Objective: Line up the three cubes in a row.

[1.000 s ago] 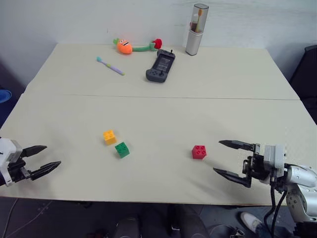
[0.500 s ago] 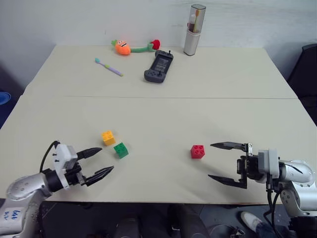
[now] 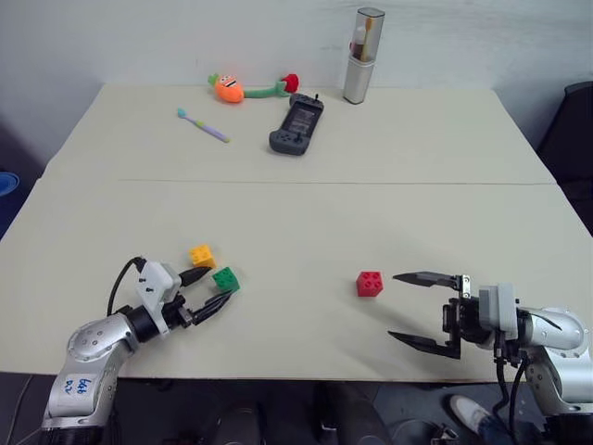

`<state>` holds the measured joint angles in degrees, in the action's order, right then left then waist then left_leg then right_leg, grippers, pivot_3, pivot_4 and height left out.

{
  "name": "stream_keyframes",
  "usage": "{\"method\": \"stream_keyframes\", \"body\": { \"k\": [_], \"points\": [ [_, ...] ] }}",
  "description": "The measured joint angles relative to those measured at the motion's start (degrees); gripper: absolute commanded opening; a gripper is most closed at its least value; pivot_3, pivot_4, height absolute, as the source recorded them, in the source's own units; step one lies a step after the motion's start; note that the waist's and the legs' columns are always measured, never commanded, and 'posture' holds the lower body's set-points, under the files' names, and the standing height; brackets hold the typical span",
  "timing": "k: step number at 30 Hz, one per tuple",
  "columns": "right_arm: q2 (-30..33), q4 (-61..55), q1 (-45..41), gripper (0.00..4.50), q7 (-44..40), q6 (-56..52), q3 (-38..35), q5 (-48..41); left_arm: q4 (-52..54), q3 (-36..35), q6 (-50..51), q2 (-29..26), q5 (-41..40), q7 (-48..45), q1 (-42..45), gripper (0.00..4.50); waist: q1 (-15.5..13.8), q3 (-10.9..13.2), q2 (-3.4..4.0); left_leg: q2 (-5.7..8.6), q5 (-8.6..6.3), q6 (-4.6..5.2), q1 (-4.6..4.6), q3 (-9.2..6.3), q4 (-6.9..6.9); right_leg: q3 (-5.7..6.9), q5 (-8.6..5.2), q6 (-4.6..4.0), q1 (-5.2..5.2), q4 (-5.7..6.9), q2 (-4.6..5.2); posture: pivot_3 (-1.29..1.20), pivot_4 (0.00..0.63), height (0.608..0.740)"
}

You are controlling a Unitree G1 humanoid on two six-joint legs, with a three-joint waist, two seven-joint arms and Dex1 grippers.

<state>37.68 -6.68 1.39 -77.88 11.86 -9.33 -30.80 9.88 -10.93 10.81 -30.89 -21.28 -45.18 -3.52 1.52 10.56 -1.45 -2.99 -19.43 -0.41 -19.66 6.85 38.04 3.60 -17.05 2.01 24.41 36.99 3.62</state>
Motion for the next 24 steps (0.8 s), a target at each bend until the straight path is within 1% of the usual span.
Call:
{"method": "stream_keyframes", "body": {
  "k": [4, 7, 12, 15, 18, 21, 24],
  "points": [
    [0.00, -0.39, 0.00, 4.50, 1.05, 0.00, 0.01, 0.19, -3.33, 2.57, -1.02, 0.60, 1.34, -0.60, 2.75, 3.64, -0.13, 0.00, 0.00, 0.02, 0.01, -0.01, 0.01, 0.00, 0.01, 0.00, 0.00, 0.00, -0.02, 0.00, 0.00, 0.00, 0.150, 0.740],
    [0.00, -0.54, 0.02, 4.50, 1.59, 0.01, 0.04, 0.37, -4.58, 3.86, -1.46, 0.56, 1.97, -1.25, 4.52, 3.04, -0.12, 0.00, 0.00, 0.01, 0.02, -0.04, 0.01, 0.01, 0.01, 0.00, 0.00, 0.00, -0.02, 0.00, 0.00, 0.00, 0.150, 0.740],
    [0.00, -0.95, 0.51, 4.50, 2.51, 0.05, 0.05, 0.51, -4.92, 4.81, -1.46, 0.37, 2.36, -2.04, 5.19, 1.50, -0.07, 0.00, 0.00, 0.00, 0.03, -0.04, 0.01, 0.01, 0.00, 0.00, 0.00, 0.00, -0.01, 0.01, -0.01, 0.00, 0.150, 0.740],
    [0.03, -1.61, 2.09, 4.50, 2.79, 0.10, -0.12, 0.48, -3.75, 5.59, -0.01, -0.66, 1.81, -3.84, 5.34, 1.50, -0.13, 0.00, 0.00, 0.01, 0.03, -0.04, 0.00, 0.01, 0.00, 0.00, 0.00, 0.00, -0.02, -0.01, 0.00, 0.00, 0.150, 0.740],
    [1.16, -2.21, 4.26, 4.50, 2.70, 0.05, -1.39, 0.06, -0.85, 9.90, 1.73, -1.23, 1.32, -6.97, 8.03, 1.50, -0.76, 0.00, 0.00, 0.08, 0.06, -0.06, 0.00, 0.01, 0.02, -0.02, 0.01, 0.02, -0.04, -0.02, 0.06, 0.00, 0.150, 0.740],
    [3.33, -2.69, 5.76, 4.50, 2.45, -0.51, -4.51, -1.05, 0.40, 15.69, 2.03, 0.13, 2.43, -8.98, 14.12, 1.50, -1.65, 0.00, 0.00, 0.14, 0.13, -0.17, 0.01, 0.02, 0.05, -0.03, 0.02, 0.05, -0.09, -0.07, 0.05, 0.00, 0.150, 0.740],
    [5.08, -4.11, 8.67, 4.50, 2.30, -2.10, -7.26, -2.63, -1.51, 21.19, 0.77, 1.95, 5.68, -10.11, 19.80, 1.50, -1.74, -0.01, 0.01, 0.14, 0.14, -0.18, 0.01, 0.04, 0.03, -0.04, 0.02, 0.05, -0.09, -0.09, -0.01, 0.00, 0.150, 0.740]
  ]
}}
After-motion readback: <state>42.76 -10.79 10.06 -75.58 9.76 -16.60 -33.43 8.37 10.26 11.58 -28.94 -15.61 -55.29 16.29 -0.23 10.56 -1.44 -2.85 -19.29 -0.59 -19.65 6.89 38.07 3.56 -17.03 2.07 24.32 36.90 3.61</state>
